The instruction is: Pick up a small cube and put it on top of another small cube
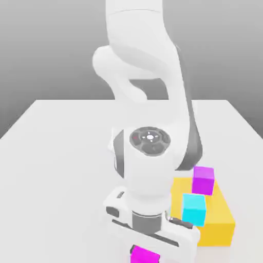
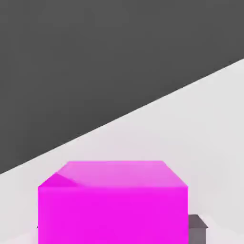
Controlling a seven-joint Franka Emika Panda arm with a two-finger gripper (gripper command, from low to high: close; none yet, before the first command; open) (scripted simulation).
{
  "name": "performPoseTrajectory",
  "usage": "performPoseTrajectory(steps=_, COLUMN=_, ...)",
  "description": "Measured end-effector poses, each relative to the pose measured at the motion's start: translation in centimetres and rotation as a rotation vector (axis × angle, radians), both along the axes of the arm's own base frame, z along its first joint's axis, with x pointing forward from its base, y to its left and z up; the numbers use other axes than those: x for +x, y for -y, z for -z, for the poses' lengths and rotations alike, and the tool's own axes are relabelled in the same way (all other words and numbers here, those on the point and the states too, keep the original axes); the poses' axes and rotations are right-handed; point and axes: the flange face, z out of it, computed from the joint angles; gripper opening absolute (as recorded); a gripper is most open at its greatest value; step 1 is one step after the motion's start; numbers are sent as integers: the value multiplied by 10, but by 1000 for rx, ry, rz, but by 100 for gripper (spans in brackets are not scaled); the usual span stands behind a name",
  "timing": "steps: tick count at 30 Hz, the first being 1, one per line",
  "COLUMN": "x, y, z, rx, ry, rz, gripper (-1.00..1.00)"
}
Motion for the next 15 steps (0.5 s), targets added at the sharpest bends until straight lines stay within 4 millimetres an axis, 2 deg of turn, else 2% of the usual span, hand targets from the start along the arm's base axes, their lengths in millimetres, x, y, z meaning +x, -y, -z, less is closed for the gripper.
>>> performPoseTrajectory(steps=2, x=2, y=-2, z=-29, rx=-3, ry=10, rz=-24, gripper=-100)
performPoseTrajectory(steps=6, x=-9, y=-35, z=-81, rx=-13, ry=35, rz=-175, gripper=-100)
performPoseTrajectory(steps=11, x=-44, y=-93, z=-133, rx=-35, ry=55, rz=-409, gripper=-100)
performPoseTrajectory(steps=13, x=-59, y=-105, z=-151, rx=-48, ry=61, rz=-481, gripper=-100)
performPoseTrajectory(steps=15, x=-81, y=-118, z=-161, rx=-49, ry=54, rz=-545, gripper=-100)
